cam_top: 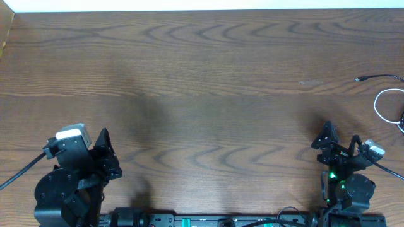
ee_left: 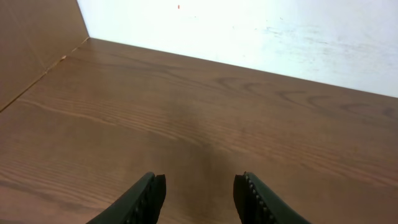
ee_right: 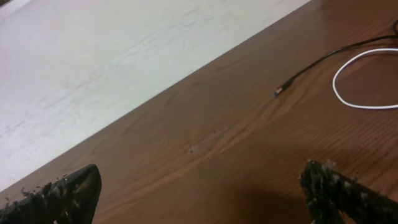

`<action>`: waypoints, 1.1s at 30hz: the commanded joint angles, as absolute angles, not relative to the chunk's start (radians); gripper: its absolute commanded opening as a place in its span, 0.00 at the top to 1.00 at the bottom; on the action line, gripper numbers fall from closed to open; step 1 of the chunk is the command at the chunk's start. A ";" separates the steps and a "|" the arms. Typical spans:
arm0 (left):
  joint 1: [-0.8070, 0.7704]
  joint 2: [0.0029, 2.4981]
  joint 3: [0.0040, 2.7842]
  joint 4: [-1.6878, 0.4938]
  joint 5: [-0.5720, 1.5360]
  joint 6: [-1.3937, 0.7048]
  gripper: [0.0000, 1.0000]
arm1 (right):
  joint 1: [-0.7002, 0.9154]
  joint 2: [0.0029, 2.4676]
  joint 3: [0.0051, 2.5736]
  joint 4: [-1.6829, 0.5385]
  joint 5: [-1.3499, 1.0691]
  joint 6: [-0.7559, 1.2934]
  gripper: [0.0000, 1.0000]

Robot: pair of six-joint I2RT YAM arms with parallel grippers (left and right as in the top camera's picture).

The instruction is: Untangle cables

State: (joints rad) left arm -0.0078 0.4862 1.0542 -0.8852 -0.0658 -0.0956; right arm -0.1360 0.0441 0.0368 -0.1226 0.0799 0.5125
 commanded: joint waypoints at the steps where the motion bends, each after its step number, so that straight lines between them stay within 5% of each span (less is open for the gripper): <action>1: -0.011 0.483 1.065 -0.886 -0.065 -0.083 0.58 | -0.131 0.047 0.031 -0.123 0.091 0.523 0.01; 4: -0.011 0.483 1.064 -0.890 -0.064 -0.083 0.59 | -0.131 0.047 0.031 -0.123 0.091 0.523 0.01; 8: -0.011 0.483 1.064 -0.889 -0.064 -0.083 0.46 | -0.130 0.043 0.031 -0.121 0.091 0.523 0.01; 33: -0.011 0.483 0.921 -0.736 -0.009 -0.110 0.43 | -0.045 0.005 0.031 -0.121 0.091 0.523 0.01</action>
